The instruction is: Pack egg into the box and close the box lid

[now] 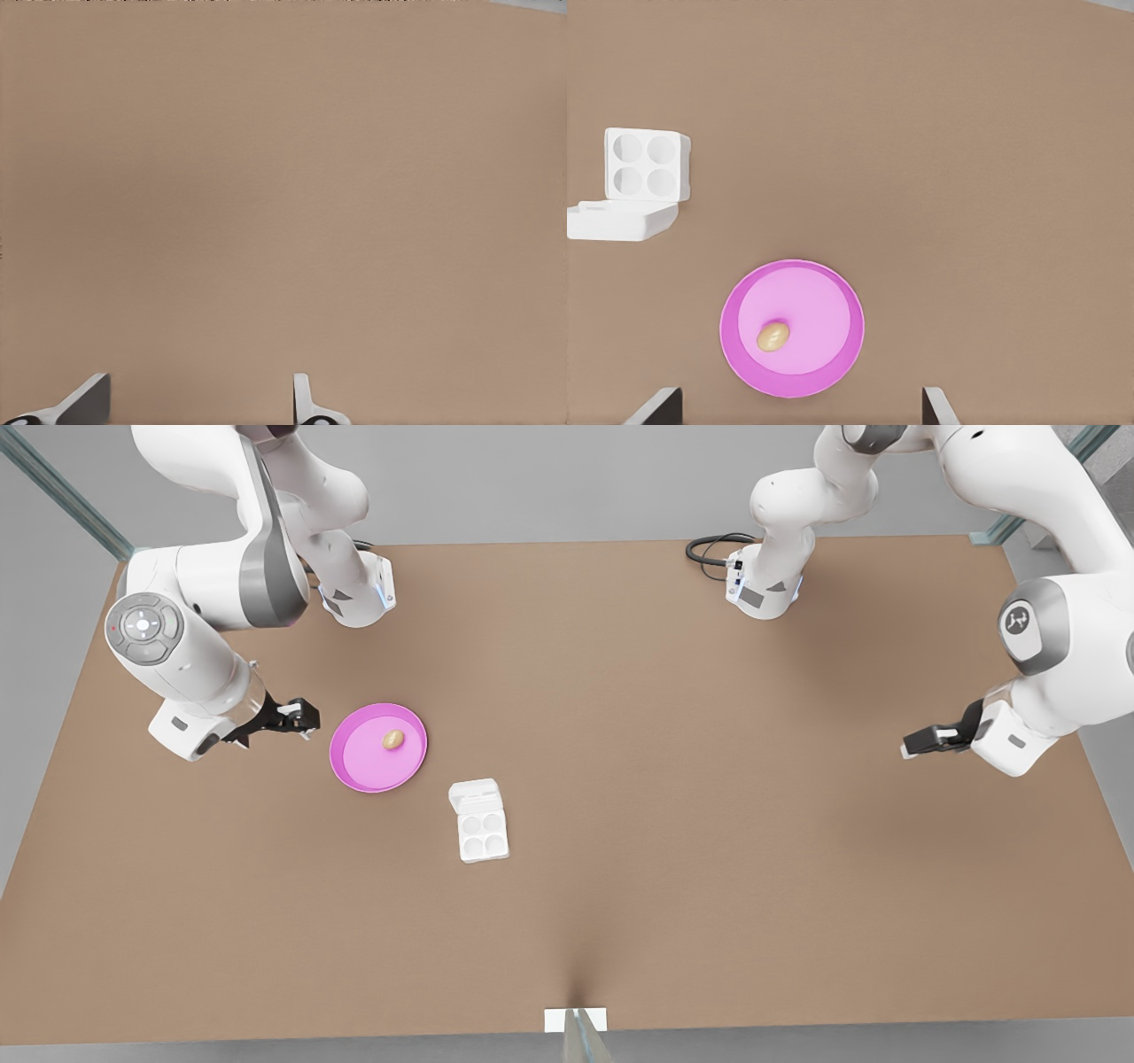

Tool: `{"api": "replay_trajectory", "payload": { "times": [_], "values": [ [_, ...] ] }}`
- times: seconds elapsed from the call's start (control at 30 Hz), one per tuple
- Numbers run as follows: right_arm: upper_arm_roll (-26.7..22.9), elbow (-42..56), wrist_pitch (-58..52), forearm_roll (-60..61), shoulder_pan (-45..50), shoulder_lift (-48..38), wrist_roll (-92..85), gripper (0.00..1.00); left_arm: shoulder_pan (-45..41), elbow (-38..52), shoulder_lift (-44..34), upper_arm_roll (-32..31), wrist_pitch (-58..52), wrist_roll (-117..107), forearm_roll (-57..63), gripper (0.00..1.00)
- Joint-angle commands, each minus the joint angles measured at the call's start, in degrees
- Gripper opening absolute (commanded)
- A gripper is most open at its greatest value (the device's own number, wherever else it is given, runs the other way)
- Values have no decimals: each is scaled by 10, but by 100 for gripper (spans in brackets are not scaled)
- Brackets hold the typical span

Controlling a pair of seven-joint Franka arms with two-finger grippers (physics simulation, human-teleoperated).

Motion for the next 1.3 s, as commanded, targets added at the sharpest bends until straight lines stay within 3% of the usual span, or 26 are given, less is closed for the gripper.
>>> {"api": "replay_trajectory", "payload": {
  "times": [0.0,0.13,0.17,0.23,0.27,0.37,0.47,0.5,0.63,1.0,1.27],
  "values": [
    [0,0,0,0,0,0,0,100,0,0,0,0,0,0,0,100],
    [4,-3,-10,2,8,7,-35,100,0,0,0,0,5,0,0,100],
    [6,-13,-15,11,63,31,-87,100,0,0,3,0,7,0,0,100],
    [98,-14,-9,11,96,69,-188,100,0,0,3,0,7,1,1,100],
    [112,-40,5,11,105,73,-234,100,0,0,3,0,7,1,1,100],
    [112,-185,183,5,101,65,-547,100,0,0,3,0,7,1,1,100],
    [121,-314,284,-5,98,27,-589,100,0,0,3,0,7,1,1,100],
    [121,-316,286,-5,85,24,-641,100,0,0,3,0,7,1,1,100],
    [122,-410,286,-5,62,-47,-671,100,0,0,3,0,7,1,1,100],
    [120,-576,572,-47,4,-18,-757,100,4,0,3,0,8,1,1,100],
    [120,-613,639,-48,-9,12,-764,100,4,0,3,0,7,1,1,100]
  ]
}}
